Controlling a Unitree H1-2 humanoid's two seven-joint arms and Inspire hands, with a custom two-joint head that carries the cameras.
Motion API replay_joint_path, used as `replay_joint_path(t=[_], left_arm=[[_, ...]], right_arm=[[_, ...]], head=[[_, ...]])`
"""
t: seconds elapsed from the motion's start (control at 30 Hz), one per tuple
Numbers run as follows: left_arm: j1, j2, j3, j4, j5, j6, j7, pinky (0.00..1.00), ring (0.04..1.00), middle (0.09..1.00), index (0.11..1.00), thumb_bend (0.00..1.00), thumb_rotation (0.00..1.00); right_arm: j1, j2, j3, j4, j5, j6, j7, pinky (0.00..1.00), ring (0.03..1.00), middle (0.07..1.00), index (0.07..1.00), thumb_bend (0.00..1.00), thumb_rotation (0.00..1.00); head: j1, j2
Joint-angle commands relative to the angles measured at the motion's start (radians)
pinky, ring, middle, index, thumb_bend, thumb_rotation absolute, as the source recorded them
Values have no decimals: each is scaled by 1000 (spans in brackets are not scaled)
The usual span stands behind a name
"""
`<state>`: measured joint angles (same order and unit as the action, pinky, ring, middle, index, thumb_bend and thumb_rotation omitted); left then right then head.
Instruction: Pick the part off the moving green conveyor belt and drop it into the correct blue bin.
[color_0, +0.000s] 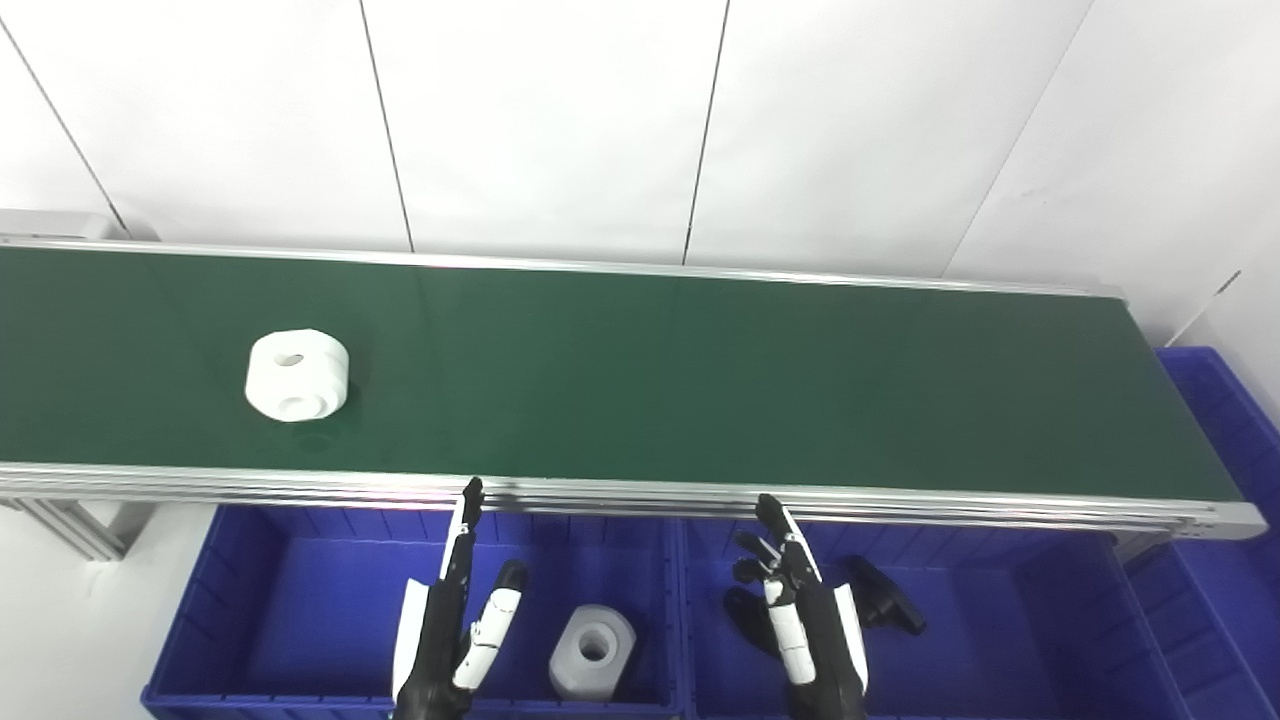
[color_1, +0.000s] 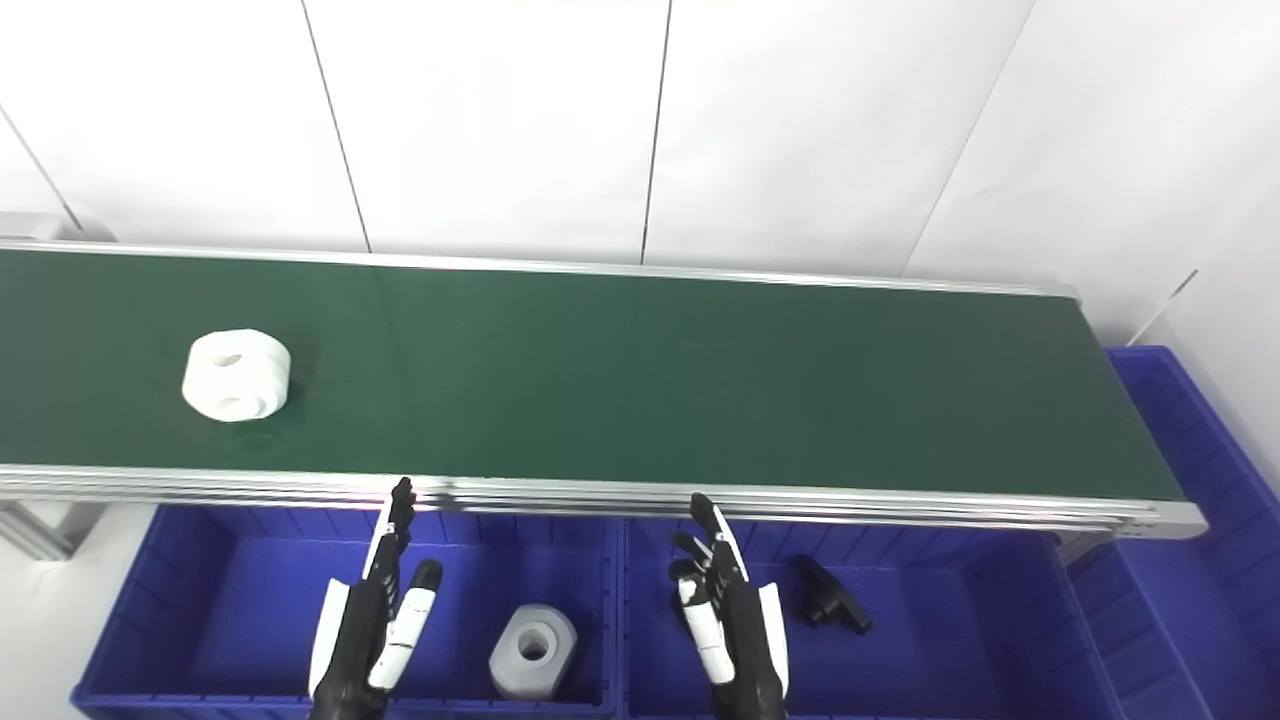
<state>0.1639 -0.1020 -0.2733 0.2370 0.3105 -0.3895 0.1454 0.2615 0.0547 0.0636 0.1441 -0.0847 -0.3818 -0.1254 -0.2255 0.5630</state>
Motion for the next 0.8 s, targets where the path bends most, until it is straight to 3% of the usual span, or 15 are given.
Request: replay_joint_path(t=[0.0,0.3,0.5,0.63,0.77], left_arm=[[4,-40,-22,-7,3,-27,5,1000,1000,1000,1000,481,948],[-8,-49,-17,33,0,-50,18,1000,1000,1000,1000,498,912],[-22,-56,-21,96,-10,-75,25,1000,1000,1000,1000,518,866],[-37,-55,-44,134,-19,-80,54,991,995,998,995,519,825],[-53,-55,-73,167,-16,-80,97,900,953,976,967,502,758]], right_arm=[[-4,8,-4,-17,-1,-52,-1,804,860,943,939,855,947],[-13,-1,-14,18,6,-77,3,818,863,944,943,837,940],[-17,-15,-24,53,35,-88,10,830,873,965,968,848,956],[-25,-30,-29,80,42,-88,8,839,880,970,978,852,980],[-35,-45,-37,106,56,-88,13,862,902,981,990,820,999]], head=[[6,-2],[53,-45],[137,-133],[179,-169],[206,-191]])
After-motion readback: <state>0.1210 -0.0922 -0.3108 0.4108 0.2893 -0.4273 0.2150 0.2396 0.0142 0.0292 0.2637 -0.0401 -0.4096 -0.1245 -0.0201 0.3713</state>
